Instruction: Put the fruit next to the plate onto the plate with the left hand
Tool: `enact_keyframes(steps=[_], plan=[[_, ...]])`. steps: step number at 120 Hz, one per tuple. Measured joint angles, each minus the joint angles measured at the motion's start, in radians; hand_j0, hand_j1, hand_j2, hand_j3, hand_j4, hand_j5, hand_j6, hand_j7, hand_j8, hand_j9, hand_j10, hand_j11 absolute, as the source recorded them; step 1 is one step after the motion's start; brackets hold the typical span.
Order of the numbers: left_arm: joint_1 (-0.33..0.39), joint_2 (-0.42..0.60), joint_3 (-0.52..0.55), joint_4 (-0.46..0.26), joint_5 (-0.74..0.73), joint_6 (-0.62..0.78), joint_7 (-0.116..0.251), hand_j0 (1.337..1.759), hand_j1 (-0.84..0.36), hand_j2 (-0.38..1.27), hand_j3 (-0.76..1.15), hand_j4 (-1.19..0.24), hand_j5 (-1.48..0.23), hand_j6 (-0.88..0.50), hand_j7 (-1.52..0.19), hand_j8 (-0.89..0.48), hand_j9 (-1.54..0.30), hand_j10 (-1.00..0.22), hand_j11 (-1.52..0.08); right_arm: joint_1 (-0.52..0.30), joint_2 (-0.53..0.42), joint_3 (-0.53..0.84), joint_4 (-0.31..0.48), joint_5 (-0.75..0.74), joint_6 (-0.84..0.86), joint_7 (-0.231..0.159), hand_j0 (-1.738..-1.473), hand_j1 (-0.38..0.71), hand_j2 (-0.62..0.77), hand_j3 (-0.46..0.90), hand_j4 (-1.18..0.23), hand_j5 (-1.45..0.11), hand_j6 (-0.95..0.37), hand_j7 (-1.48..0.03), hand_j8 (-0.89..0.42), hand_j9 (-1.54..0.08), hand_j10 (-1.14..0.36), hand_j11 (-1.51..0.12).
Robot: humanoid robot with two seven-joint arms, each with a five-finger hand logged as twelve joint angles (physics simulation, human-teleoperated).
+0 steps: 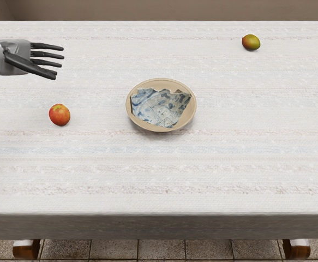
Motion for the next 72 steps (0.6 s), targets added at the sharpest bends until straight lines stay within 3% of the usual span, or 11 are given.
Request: enact_keyframes(steps=[38, 63, 72], plan=[[0.006, -0.025, 0.000, -0.004, 0.000, 0.000, 0.000, 1.658, 0.05, 0.05, 0.00, -0.25, -0.32, -0.25, -0.32, -0.25, -0.32, -0.25, -0.32, -0.002, 0.000, 0.000, 0.000, 0.000, 0.000, -0.001, -1.658, -0.31, -0.01, 0.00, -0.03, -0.05, -0.03, -0.05, -0.03, -0.05, -0.03, -0.05], [0.013, -0.032, -0.001, -0.051, 0.002, 0.000, 0.000, 1.658, 0.05, 0.05, 0.00, -0.25, -0.32, -0.25, -0.32, -0.25, -0.32, -0.25, -0.32, -0.002, 0.000, 0.000, 0.000, 0.000, 0.000, -0.001, -1.658, -0.31, -0.01, 0.00, -0.03, -0.05, -0.03, -0.05, -0.03, -0.05, -0.03, -0.05], [-0.006, -0.001, 0.001, -0.118, 0.055, 0.000, 0.000, 1.658, 0.05, 0.05, 0.00, -0.25, -0.32, -0.25, -0.32, -0.25, -0.32, -0.25, -0.32, -0.002, 0.000, 0.000, 0.000, 0.000, 0.000, -0.001, -1.658, -0.31, -0.01, 0.00, -0.03, -0.05, -0.03, -0.05, -0.03, -0.05, -0.03, -0.05]])
